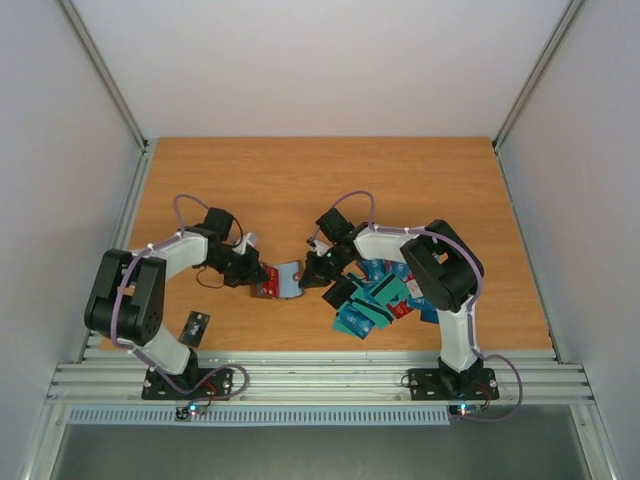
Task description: Put the credit cards into the card holder
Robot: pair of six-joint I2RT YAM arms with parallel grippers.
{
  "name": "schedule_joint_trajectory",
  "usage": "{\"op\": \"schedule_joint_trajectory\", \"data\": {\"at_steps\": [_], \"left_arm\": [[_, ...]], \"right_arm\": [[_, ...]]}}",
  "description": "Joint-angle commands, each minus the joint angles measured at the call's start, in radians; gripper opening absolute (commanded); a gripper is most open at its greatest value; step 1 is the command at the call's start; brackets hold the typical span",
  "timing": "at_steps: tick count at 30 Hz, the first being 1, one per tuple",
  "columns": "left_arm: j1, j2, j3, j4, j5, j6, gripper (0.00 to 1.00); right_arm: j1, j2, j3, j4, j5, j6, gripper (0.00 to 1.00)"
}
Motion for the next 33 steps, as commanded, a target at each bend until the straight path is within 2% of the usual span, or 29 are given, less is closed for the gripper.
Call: {"op": "schedule_joint_trajectory", "data": {"at_steps": [1, 21, 33], "left_arm": [[-0.005, 0.035, 0.025, 0.039, 0.015, 0.0, 0.0], [-0.005, 0.096, 0.039, 0.107, 0.029, -0.025, 0.0], [-0.013, 0.128, -0.031, 0.24, 0.062, -0.109, 0.0]], "right_arm": [[-0.004, 0.031, -0.018, -0.006, 0.039, 0.003, 0.01], [-0.006, 0.047, 0.002, -0.023, 0.028, -0.018, 0.01], [-0.008, 0.061, 0.019, -0.033, 0.012, -0.012, 0.01]]}}
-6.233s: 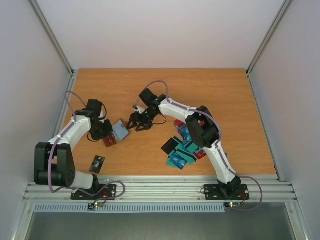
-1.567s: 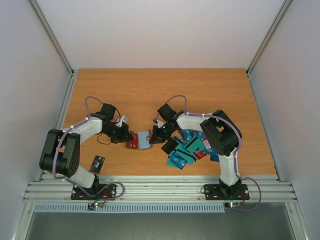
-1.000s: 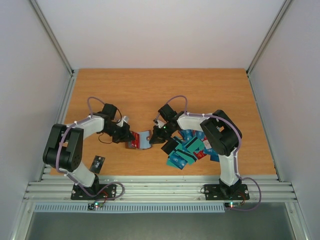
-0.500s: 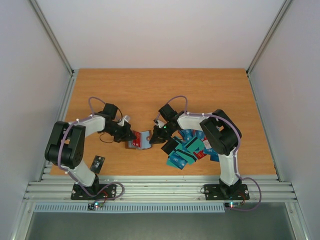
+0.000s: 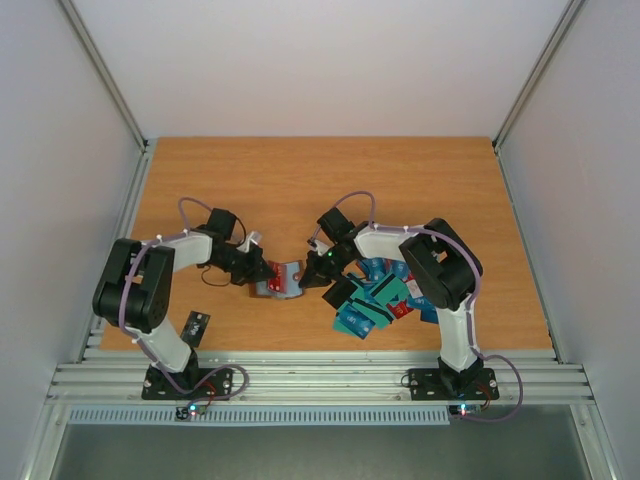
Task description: Put the credit cards into the card holder
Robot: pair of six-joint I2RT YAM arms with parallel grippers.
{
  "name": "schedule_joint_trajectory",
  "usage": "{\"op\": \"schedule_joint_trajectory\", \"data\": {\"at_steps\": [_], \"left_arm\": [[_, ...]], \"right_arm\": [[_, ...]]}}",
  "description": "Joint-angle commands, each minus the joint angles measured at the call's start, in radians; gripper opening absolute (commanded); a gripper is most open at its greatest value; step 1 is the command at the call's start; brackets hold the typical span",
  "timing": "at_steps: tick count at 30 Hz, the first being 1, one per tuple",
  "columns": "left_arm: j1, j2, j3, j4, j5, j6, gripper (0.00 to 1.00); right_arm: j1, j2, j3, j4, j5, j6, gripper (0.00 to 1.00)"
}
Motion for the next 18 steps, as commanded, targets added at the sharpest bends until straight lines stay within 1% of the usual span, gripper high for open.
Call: {"op": "schedule_joint_trajectory", "data": {"at_steps": [1, 3, 4, 9, 11, 15, 18], "left_arm": [[-0.017, 0.045, -0.035, 0.115, -0.024, -0.046, 0.0], [-0.023, 0.052, -0.037, 0.118, -0.028, -0.048, 0.0], [-0.027, 0.053, -0.038, 0.12, -0.034, -0.048, 0.0], [-0.035, 0.061, -0.037, 0.118, -0.063, -0.043, 0.0], [-0.036, 0.065, -0.038, 0.115, -0.07, -0.038, 0.0], [-0.037, 0.067, -0.038, 0.103, -0.091, -0.025, 0.0], [-0.038, 0.068, -0.036, 0.098, -0.094, -0.022, 0.0]], "right_arm": [[-0.002, 0.047, 0.017, -0.03, 0.035, -0.007, 0.02], [-0.006, 0.041, 0.023, -0.042, 0.035, -0.008, 0.05], [-0.008, 0.034, 0.024, -0.047, 0.033, -0.01, 0.09], [-0.041, -0.016, 0.039, -0.118, 0.031, -0.053, 0.37], [-0.056, -0.047, 0.036, -0.157, 0.031, -0.076, 0.43], [-0.065, -0.126, 0.028, -0.231, 0.057, -0.126, 0.46], [-0.065, -0.168, 0.012, -0.211, 0.025, -0.117, 0.42]]}}
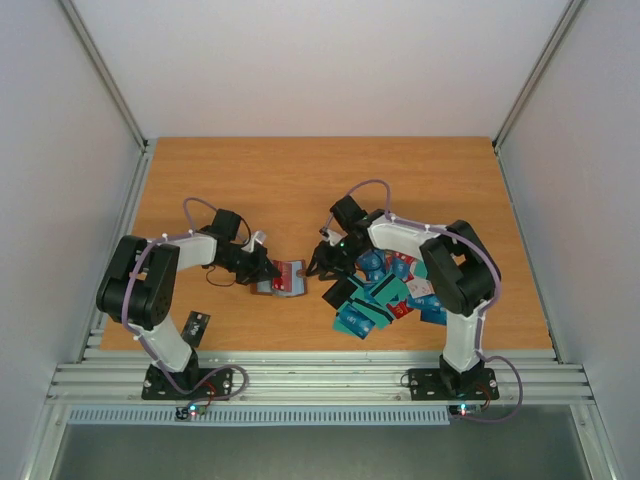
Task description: Put the credit cards into the card holder
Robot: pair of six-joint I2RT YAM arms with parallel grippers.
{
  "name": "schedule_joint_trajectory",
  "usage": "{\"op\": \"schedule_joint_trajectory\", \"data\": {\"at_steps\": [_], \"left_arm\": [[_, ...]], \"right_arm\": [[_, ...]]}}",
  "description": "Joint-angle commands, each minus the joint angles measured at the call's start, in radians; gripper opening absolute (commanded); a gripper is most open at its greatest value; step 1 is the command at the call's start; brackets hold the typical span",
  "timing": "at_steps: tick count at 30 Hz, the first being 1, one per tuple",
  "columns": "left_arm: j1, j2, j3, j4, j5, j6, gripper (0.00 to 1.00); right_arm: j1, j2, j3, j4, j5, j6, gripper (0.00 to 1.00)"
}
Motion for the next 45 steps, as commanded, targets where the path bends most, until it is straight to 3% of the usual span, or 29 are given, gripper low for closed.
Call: {"op": "schedule_joint_trajectory", "data": {"at_steps": [1, 9, 20, 26, 35, 39, 42, 45], "left_arm": [[-0.009, 0.041, -0.016, -0.003, -0.107, 0.012, 0.0], [-0.026, 0.044, 0.016, -0.035, -0.128, 0.014, 0.0], [-0.034, 0.051, 0.032, -0.067, -0.135, 0.009, 0.02], [-0.045, 0.026, 0.08, -0.202, -0.215, 0.042, 0.1], [-0.045, -0.039, 0.175, -0.39, -0.342, 0.099, 0.35], [-0.05, -0.042, 0.21, -0.438, -0.364, 0.111, 0.39], [-0.065, -0.039, 0.226, -0.448, -0.378, 0.117, 0.37], [-0.094, -0.019, 0.24, -0.453, -0.394, 0.118, 0.26]], "right_arm": [[0.003, -0.081, -0.019, -0.015, -0.024, -0.022, 0.4], [0.03, -0.007, 0.006, 0.051, 0.008, 0.043, 0.19], [0.048, 0.104, -0.006, 0.114, 0.022, 0.058, 0.11], [0.049, 0.123, -0.02, 0.132, 0.027, 0.059, 0.08], [0.048, 0.138, -0.022, 0.142, 0.024, 0.067, 0.06], [0.049, 0.144, -0.017, 0.151, 0.017, 0.074, 0.06], [0.051, 0.15, -0.013, 0.156, 0.012, 0.079, 0.05], [0.053, 0.152, -0.01, 0.159, 0.012, 0.082, 0.05]]}}
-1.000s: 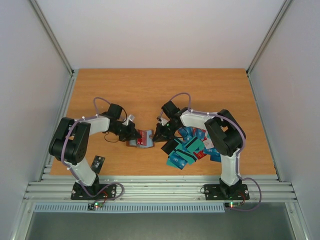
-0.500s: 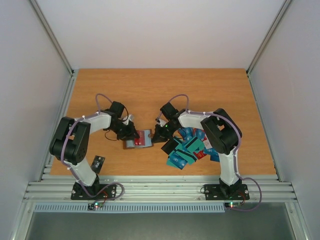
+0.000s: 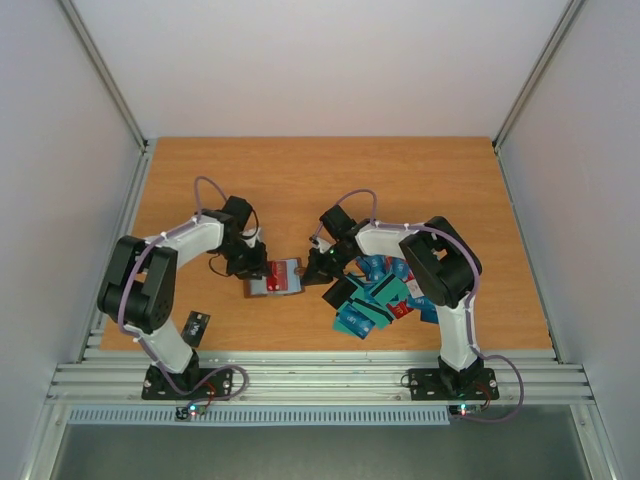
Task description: Put the credit cards into the card holder
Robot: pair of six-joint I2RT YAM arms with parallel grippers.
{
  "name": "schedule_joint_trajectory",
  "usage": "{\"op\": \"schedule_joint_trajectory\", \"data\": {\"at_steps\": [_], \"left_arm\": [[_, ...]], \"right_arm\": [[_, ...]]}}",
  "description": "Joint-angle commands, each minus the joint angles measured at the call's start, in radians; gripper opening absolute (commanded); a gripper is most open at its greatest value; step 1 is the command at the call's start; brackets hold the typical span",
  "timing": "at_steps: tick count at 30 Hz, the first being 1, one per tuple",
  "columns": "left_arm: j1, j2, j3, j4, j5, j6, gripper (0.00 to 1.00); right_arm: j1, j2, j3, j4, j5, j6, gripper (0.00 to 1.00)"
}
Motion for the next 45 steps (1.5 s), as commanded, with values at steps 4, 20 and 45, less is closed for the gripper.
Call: {"op": "schedule_joint_trajectory", "data": {"at_steps": [4, 20, 45], "left_arm": [[-0.069, 0.025, 0.05, -0.041, -0.064, 0.014, 0.16], [-0.097, 0.075, 0.095, -0.038, -0.07, -0.011, 0.12], [-0.099, 0.111, 0.107, -0.085, -0.213, 0.007, 0.05]], "right_arm": [[0.014, 0.042, -0.002, 0.001, 0.043, 0.016, 0.05], [0.028, 0.052, 0.016, -0.004, 0.043, 0.021, 0.04], [0.028, 0.068, 0.021, -0.022, 0.036, -0.001, 0.04]]}}
